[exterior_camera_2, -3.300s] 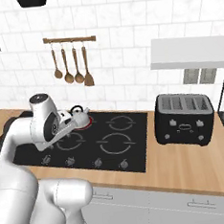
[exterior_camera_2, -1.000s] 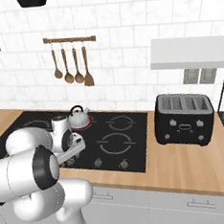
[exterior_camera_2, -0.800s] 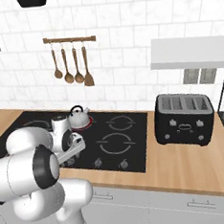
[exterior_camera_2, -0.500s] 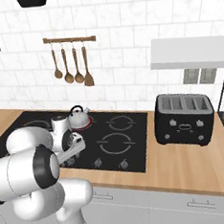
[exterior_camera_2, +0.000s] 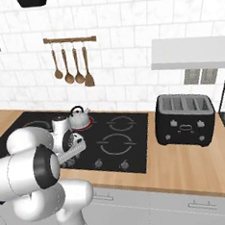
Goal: Turn off the rear center burner of the stove.
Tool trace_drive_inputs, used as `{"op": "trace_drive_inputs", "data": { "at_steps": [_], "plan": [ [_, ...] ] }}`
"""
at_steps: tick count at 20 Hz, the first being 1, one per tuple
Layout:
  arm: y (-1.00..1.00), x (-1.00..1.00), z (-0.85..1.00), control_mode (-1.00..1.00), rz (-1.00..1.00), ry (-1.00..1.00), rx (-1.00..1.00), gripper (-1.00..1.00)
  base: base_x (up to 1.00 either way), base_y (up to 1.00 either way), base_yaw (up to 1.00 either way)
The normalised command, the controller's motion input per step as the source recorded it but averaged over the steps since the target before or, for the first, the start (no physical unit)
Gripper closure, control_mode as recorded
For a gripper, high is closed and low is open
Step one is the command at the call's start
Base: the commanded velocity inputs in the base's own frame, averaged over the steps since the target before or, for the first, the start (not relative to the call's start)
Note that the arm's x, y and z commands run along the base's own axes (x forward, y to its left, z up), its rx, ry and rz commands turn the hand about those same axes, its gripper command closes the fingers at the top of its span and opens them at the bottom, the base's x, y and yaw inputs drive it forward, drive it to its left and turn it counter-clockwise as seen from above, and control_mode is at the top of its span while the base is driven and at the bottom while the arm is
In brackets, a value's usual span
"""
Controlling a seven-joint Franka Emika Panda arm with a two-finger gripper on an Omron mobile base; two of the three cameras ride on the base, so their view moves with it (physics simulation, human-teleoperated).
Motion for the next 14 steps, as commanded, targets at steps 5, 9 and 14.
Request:
{"op": "trace_drive_inputs", "data": {
  "at_steps": [5, 9, 14],
  "plan": [
    [0.0, 0.0, 0.0, -1.0, 0.0, 0.0, 0.0, 1.0, 0.0, 0.0, 0.0],
    [0.0, 0.0, 0.0, -1.0, -0.01, 0.0, 0.0, 1.0, 0.0, 0.0, 0.0],
    [-0.07, 0.0, 0.0, -1.0, -0.26, 0.0, 0.09, 1.0, 0.0, 0.0, 0.0]
  ]
}}
